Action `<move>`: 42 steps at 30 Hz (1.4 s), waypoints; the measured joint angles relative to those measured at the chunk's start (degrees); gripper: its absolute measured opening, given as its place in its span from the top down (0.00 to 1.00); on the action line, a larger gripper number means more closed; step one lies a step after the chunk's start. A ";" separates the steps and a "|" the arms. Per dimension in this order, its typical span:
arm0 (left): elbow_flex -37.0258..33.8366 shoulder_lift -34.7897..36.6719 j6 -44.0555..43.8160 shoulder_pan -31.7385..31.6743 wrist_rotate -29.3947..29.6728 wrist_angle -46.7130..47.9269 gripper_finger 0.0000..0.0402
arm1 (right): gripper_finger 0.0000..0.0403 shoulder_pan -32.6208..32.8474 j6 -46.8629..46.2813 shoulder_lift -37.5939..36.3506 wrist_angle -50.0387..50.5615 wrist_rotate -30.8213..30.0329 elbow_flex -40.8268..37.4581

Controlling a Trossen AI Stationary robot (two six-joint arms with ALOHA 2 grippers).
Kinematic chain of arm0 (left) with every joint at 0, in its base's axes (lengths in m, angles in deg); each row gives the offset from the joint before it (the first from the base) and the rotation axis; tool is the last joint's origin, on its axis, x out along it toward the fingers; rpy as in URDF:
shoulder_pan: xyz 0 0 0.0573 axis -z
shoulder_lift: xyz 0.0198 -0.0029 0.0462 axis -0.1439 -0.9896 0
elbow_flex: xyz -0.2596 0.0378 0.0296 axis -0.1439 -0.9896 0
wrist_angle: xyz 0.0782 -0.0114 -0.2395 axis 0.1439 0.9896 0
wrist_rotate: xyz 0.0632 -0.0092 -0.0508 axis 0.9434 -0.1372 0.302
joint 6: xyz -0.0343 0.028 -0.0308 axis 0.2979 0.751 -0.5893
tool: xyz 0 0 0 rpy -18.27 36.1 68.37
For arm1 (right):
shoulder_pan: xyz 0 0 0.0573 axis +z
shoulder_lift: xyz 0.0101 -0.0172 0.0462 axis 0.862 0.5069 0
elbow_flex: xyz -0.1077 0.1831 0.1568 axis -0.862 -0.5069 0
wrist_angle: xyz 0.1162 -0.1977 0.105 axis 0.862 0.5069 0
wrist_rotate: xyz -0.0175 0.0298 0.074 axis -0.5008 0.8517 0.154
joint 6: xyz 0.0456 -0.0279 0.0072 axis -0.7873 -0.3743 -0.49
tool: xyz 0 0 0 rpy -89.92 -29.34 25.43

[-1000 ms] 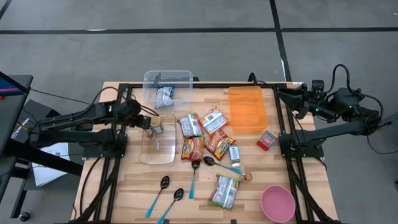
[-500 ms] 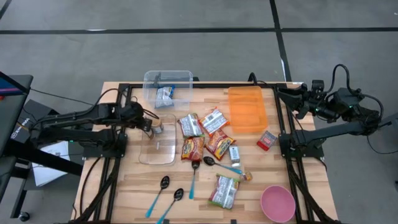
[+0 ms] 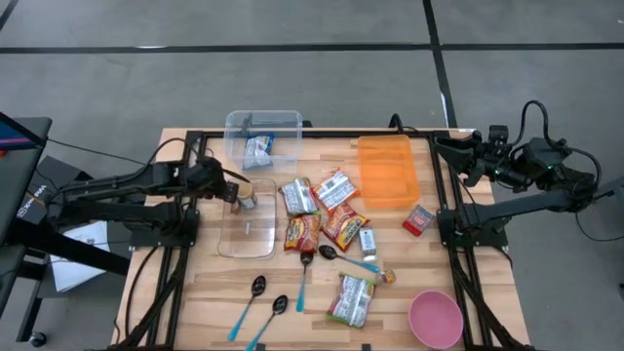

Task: Pick & Place Food Item
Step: Put the orange seasoning pack into the transparent bin

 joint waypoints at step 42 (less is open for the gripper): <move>0.00 -3.75 -0.48 6.98 8.75 0.78 1.00 | 0.55 -0.01 -0.46 -0.01 0.00 0.00 0.01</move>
